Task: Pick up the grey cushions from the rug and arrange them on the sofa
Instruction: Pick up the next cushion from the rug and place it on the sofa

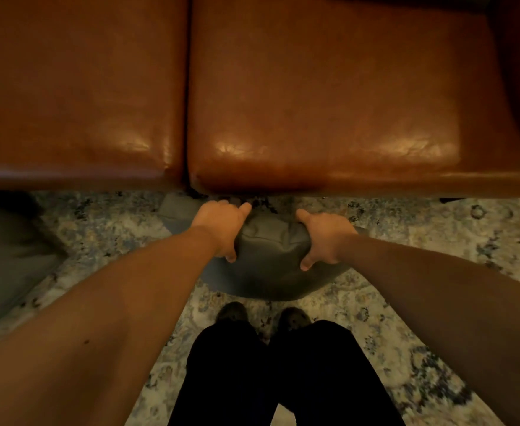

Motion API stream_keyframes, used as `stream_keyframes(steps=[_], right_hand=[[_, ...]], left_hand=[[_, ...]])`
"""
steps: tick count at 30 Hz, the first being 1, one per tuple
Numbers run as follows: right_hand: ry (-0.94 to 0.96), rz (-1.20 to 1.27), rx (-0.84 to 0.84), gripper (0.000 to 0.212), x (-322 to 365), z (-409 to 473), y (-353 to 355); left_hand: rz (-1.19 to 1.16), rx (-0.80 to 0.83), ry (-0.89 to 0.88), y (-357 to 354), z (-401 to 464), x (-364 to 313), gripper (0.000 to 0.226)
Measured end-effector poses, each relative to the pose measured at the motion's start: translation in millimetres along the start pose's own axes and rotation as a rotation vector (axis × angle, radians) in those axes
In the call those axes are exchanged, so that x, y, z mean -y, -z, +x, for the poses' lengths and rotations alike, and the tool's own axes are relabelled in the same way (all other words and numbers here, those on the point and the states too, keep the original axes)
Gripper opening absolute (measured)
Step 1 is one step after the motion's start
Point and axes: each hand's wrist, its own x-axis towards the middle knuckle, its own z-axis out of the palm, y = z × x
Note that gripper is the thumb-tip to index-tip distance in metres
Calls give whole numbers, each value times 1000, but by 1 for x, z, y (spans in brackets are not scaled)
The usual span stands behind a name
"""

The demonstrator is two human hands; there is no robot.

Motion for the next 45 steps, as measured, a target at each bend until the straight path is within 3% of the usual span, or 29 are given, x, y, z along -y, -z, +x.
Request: stream_keyframes(steps=[5, 10, 14, 19, 24, 27, 33, 45], right_hand=[[20, 27, -69, 101, 18, -49, 26], [96, -41, -50, 105, 51, -108, 95], [133, -93, -85, 111, 79, -158, 155], [156, -125, -133, 104, 109, -208, 238], [153, -149, -244, 124, 138, -244, 321], [151, -145, -320, 125, 152, -258, 365], [182, -104, -410, 116, 156, -258, 441], [211, -108, -443, 116, 113, -158, 593]], left_hand=[[-81, -9, 24, 27, -52, 0, 113], [-95, -18, 49, 90, -123, 12, 92], [-87, -76, 85, 150, -185, 25, 92], [-54, -129, 122, 233, -247, 52, 88], [-27, -193, 158, 313, -290, 85, 93], [-13, -259, 182, 352, -306, 106, 92], [19, -393, 212, 412, -303, 143, 95], [-19, -450, 274, 519, -195, 229, 95]])
